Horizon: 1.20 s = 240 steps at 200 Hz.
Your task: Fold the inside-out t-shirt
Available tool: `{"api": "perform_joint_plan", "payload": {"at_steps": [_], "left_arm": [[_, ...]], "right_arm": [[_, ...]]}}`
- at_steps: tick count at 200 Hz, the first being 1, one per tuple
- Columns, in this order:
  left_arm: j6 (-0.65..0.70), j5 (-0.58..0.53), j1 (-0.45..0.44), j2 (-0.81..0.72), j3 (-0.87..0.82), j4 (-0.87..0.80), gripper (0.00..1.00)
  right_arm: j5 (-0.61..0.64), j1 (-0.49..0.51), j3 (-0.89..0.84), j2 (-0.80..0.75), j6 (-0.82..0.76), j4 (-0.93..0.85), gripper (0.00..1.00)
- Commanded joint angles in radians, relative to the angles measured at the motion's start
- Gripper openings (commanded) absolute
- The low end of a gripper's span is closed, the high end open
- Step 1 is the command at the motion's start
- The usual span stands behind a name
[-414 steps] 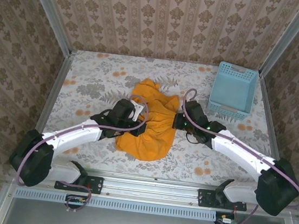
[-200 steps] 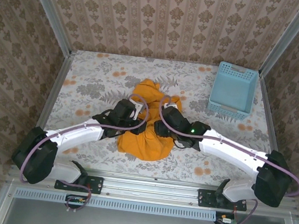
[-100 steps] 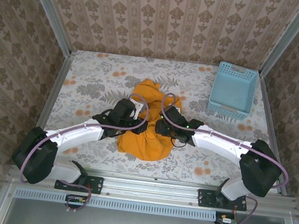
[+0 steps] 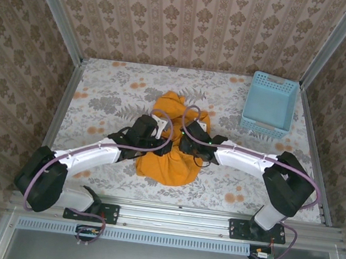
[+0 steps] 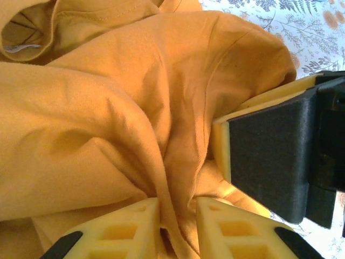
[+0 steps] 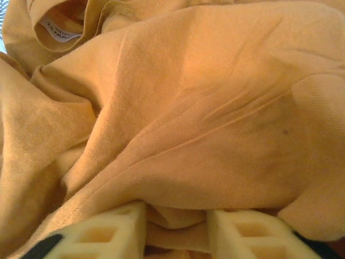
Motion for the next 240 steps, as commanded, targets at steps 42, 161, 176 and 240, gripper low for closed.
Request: {"api": "perform_joint_plan", "payload": {"at_steps": [42,161,176,240], "left_arm": [[-0.022,-0.078,0.003,-0.026,-0.004,-0.024,0.34],[-0.116,-0.125,0.201,0.152,0.016,-0.133,0.41],[-0.111,-0.129,0.201,0.170,0.030,-0.150,0.40],[-0.052,-0.214,0.119,0.068,0.065,-0.204,0.45]], "right_arm": [[0.213,-0.001,0.010,-0.104,-0.131,-0.105,0.00],[0.170,-0.180,-0.240,-0.639,-0.089,-0.374,0.00],[0.179,-0.192,-0.228,-0.657,-0.108,-0.356,0.00],[0.091,-0.200,0.074,-0.221,-0.198,-0.302,0.00]]}}
